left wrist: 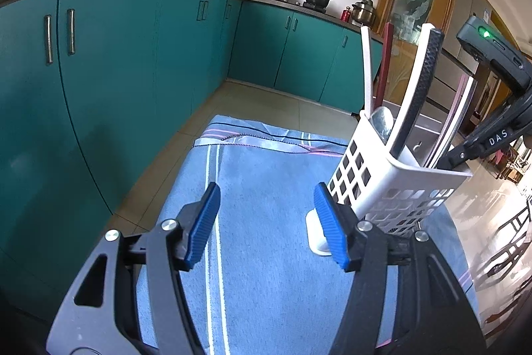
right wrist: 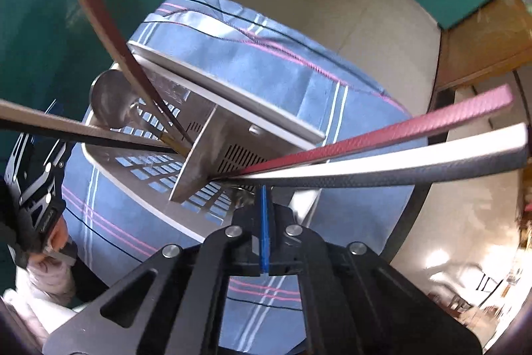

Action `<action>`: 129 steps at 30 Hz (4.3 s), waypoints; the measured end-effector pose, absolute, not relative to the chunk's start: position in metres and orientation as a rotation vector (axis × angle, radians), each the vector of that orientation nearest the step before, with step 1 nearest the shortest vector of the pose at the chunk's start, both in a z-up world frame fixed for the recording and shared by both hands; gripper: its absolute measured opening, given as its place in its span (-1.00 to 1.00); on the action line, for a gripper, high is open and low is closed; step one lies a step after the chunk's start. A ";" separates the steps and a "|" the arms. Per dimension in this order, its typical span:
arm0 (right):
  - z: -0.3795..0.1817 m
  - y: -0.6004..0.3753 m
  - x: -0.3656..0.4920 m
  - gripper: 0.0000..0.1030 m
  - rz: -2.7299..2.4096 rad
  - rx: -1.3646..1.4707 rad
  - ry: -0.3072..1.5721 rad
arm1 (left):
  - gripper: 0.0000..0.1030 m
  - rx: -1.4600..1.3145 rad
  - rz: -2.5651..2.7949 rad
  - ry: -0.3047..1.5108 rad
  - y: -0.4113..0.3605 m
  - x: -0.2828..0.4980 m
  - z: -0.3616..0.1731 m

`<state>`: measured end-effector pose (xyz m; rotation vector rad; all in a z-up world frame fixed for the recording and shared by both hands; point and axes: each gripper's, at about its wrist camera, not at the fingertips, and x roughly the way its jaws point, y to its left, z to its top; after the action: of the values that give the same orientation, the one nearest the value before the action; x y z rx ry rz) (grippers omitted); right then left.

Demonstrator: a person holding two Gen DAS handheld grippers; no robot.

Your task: Organize utensils

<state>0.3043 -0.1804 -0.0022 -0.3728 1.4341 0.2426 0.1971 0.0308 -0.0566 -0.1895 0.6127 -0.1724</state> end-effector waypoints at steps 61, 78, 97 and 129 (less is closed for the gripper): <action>-0.040 -0.221 0.021 0.91 -0.036 0.052 0.537 | 0.73 0.057 -0.169 0.405 -0.036 0.073 -0.050; -0.024 -0.201 -0.016 0.93 -0.085 0.038 0.405 | 0.89 0.055 -0.121 0.304 -0.014 0.017 -0.022; -0.024 -0.196 -0.022 0.93 -0.085 0.038 0.395 | 0.90 0.058 -0.127 0.304 -0.010 0.011 -0.025; -0.026 -0.194 -0.025 0.93 -0.081 0.038 0.395 | 0.91 0.063 -0.134 0.306 -0.014 0.009 -0.027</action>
<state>-0.0250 -0.1944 -0.0256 0.0383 0.3953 -0.0810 0.0094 -0.0141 -0.0266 0.0628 0.3060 -0.1338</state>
